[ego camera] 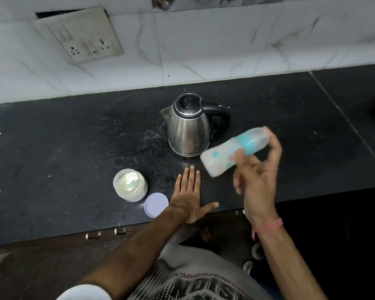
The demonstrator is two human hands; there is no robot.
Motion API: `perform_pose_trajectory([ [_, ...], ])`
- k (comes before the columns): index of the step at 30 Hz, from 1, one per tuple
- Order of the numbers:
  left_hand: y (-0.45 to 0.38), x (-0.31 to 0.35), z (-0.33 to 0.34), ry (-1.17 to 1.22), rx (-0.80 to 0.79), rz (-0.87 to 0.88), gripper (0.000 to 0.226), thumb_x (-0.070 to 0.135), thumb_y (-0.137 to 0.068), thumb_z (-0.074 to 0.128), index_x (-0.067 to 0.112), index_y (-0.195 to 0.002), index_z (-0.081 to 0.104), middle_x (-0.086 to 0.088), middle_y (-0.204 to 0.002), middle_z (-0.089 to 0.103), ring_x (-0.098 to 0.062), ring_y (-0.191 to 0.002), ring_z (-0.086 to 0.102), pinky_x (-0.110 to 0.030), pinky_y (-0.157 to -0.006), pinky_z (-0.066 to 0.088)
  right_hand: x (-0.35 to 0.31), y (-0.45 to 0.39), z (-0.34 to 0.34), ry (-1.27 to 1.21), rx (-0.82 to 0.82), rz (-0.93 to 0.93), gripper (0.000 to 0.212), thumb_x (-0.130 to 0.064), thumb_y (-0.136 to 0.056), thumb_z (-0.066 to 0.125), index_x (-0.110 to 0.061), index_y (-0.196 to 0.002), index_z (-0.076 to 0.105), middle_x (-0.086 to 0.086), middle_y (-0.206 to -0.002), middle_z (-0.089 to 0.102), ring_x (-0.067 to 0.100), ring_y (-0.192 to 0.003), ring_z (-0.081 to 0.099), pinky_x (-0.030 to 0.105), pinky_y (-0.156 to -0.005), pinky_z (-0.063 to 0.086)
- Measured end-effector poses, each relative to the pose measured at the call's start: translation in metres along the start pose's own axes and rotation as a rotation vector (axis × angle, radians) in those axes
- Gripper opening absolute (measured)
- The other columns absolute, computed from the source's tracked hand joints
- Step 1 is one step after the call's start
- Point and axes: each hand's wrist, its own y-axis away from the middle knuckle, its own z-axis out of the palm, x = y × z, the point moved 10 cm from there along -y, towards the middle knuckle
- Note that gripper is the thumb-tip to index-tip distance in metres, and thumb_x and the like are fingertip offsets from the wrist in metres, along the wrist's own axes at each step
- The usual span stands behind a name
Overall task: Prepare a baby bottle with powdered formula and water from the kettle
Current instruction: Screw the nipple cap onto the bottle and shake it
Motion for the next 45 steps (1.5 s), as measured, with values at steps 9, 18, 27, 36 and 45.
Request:
perform_pose_trajectory([
  [9, 0.000, -0.001, -0.001, 0.035, 0.055, 0.012, 0.131, 0.098, -0.100, 0.030, 0.006, -0.178, -0.022, -0.018, -0.185, -0.033, -0.035, -0.172, -0.032, -0.053, -0.138, -0.021, -0.016, -0.013, -0.011, -0.031, -0.005, 0.012, 0.062, -0.021, -0.112, 0.060, -0.034, -0.165, 0.032, -0.003, -0.105, 0.075, 0.009, -0.045, 0.039, 0.021, -0.036, 0.029],
  [18, 0.001, 0.000, -0.001, 0.007, 0.017, -0.008, 0.130, 0.098, -0.100, 0.026, 0.006, -0.178, -0.022, -0.019, -0.186, -0.030, -0.036, -0.172, -0.031, -0.053, -0.137, -0.023, -0.008, -0.021, 0.012, 0.062, -0.210, 0.023, 0.074, -0.024, -0.104, 0.066, -0.041, -0.166, 0.029, 0.009, -0.106, 0.078, 0.013, -0.043, 0.042, 0.025, -0.035, 0.037],
  [27, -0.001, 0.000, 0.003, 0.011, 0.035, 0.000, 0.131, 0.100, -0.099, 0.024, 0.007, -0.178, -0.023, -0.019, -0.184, -0.036, -0.031, -0.165, -0.042, -0.053, -0.138, -0.023, 0.020, -0.011, -0.009, 0.019, -0.099, 0.104, 0.065, -0.032, -0.102, 0.067, -0.037, -0.160, 0.037, 0.005, -0.102, 0.078, 0.014, -0.044, 0.044, 0.026, -0.038, 0.040],
  [36, 0.000, 0.001, 0.001, 0.003, 0.009, -0.004, 0.129, 0.099, -0.100, 0.025, 0.008, -0.177, -0.025, -0.019, -0.182, -0.038, -0.033, -0.166, -0.042, -0.055, -0.138, -0.022, 0.020, -0.005, -0.012, 0.018, -0.094, 0.077, 0.068, -0.026, -0.104, 0.066, -0.049, -0.159, 0.032, 0.014, -0.117, 0.076, 0.018, -0.049, 0.048, 0.030, -0.041, 0.044],
  [45, 0.001, 0.001, 0.000, 0.033, 0.030, 0.005, 0.131, 0.101, -0.095, 0.024, 0.012, -0.179, -0.023, -0.017, -0.183, -0.037, -0.030, -0.164, -0.044, -0.052, -0.137, -0.025, 0.019, 0.004, -0.001, 0.038, -0.192, 0.096, 0.070, -0.022, -0.104, 0.065, -0.041, -0.162, 0.030, 0.010, -0.101, 0.077, 0.018, -0.046, 0.047, 0.027, -0.040, 0.045],
])
